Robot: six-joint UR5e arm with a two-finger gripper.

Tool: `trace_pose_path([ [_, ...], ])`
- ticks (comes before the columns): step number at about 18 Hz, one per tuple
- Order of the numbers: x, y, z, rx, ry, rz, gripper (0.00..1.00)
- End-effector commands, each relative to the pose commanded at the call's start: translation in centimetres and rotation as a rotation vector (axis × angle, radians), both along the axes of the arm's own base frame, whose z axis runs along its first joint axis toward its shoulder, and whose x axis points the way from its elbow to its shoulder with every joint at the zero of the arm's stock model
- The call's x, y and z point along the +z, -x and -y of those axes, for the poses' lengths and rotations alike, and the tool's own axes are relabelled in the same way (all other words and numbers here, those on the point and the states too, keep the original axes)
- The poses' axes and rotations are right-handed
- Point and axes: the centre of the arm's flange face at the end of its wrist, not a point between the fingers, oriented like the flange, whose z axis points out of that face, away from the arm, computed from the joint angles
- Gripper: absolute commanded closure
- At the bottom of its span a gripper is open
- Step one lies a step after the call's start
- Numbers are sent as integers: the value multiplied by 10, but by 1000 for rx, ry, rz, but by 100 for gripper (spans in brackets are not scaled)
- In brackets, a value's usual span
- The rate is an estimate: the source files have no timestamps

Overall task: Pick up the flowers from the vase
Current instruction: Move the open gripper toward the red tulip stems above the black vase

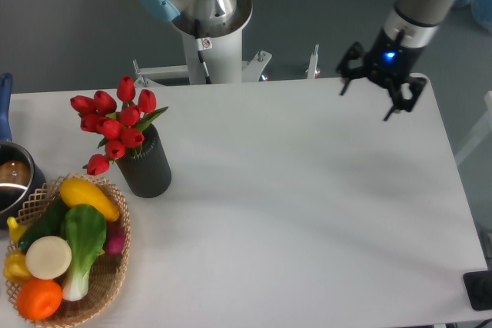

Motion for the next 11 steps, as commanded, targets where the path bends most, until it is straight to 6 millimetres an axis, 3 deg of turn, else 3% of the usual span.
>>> trace_pose_path([
  [3, -11, -31, -1, -8, -76, 47, 0],
  [6, 0, -53, -5, -13, -144, 52, 0],
  [11, -6, -94, -30, -61, -246, 119, 0],
])
